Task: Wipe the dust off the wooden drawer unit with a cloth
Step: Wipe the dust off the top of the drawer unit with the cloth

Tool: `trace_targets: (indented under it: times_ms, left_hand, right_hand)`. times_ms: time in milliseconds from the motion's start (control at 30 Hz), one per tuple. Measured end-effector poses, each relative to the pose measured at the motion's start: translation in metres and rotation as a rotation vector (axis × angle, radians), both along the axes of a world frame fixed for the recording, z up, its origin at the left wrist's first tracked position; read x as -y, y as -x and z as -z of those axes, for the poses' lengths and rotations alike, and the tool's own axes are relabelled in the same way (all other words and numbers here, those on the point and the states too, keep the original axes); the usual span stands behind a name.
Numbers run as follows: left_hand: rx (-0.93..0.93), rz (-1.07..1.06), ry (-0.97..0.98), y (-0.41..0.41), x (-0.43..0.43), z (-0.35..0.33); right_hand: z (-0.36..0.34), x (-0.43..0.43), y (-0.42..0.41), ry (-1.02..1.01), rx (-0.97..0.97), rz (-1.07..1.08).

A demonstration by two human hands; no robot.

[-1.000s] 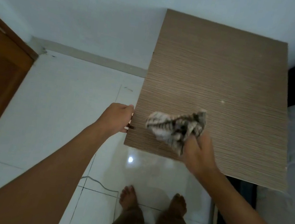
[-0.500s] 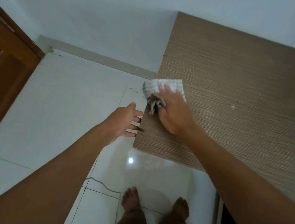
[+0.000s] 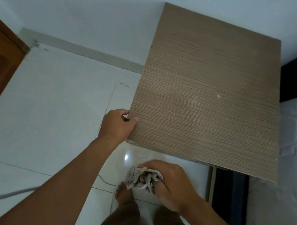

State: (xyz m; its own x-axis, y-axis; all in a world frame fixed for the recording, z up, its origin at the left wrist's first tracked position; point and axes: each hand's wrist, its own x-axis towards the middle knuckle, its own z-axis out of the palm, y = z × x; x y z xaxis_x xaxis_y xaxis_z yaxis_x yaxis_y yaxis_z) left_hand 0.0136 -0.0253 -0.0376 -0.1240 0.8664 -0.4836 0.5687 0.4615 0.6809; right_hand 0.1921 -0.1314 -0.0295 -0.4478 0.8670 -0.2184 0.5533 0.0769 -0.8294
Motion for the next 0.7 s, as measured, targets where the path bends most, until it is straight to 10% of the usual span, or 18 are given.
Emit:
trace_targets:
  times_ms: [233, 700]
  left_hand:
    - [0.073, -0.194, 0.039, -0.016, 0.008, -0.002]
    - [0.006, -0.072, 0.068, -0.022, -0.016, -0.005]
  right_hand:
    - [-0.033, 0.009, -0.055, 0.004, -0.26, 0.694]
    - [-0.018, -0.079, -0.144, -0.329, -0.198, 0.922]
